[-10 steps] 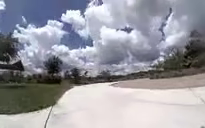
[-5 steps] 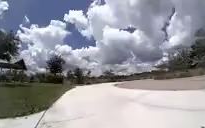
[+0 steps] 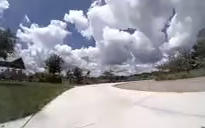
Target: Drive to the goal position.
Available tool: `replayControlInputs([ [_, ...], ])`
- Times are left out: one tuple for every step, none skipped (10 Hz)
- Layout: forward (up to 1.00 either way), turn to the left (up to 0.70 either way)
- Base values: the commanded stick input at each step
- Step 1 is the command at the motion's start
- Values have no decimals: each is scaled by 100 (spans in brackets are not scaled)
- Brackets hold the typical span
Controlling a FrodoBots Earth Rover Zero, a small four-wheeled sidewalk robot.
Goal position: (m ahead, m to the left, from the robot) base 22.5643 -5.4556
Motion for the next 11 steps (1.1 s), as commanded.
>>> replayControlInputs([
  [70,0],
  [70,0],
  [70,0],
  [70,35],
  [70,35],
  [70,35],
  [70,35],
  [70,35],
  [70,30],
  [70,0],
  [70,0],
])
